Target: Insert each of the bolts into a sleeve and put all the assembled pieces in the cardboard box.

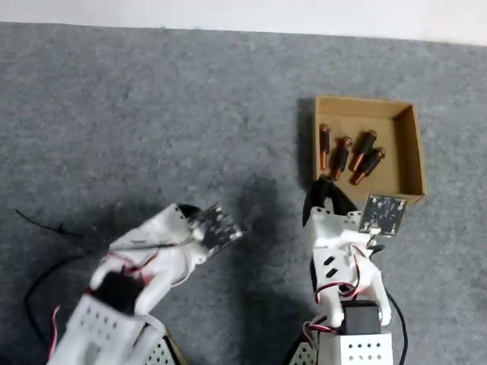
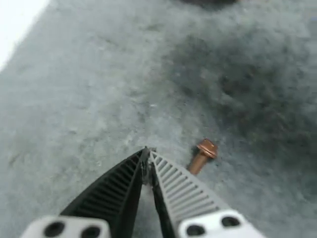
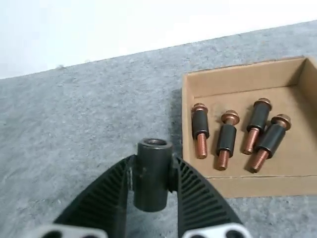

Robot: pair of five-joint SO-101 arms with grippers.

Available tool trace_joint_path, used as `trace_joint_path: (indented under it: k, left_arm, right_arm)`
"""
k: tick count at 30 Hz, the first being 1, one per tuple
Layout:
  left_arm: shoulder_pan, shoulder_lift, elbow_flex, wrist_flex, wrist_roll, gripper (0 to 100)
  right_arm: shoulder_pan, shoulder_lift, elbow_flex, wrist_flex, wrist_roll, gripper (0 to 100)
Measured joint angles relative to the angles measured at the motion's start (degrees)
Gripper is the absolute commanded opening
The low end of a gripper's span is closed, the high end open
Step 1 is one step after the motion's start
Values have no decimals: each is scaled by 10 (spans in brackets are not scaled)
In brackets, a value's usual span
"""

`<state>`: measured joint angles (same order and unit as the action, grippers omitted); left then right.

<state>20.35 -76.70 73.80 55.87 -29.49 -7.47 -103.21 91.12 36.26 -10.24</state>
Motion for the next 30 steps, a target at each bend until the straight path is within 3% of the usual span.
trace_joint_path:
  k: [9,14,18,24,30]
  left_arm:
    - [76,336,-110,-3,-1,6]
    - [68,359,-110,-6,-2,8]
    - [64,360,-110,-17,-62,12]
    - [26,360,-110,-32,-94,162]
    - [11,360,-110,-34,-95,147]
  right_arm:
    - [-14,0,0,0,0,5]
    - [-14,0,0,0,0,5]
    - [-14,0,0,0,0,5]
    - [-14,0,0,0,0,5]
    - [-14,0,0,0,0,5]
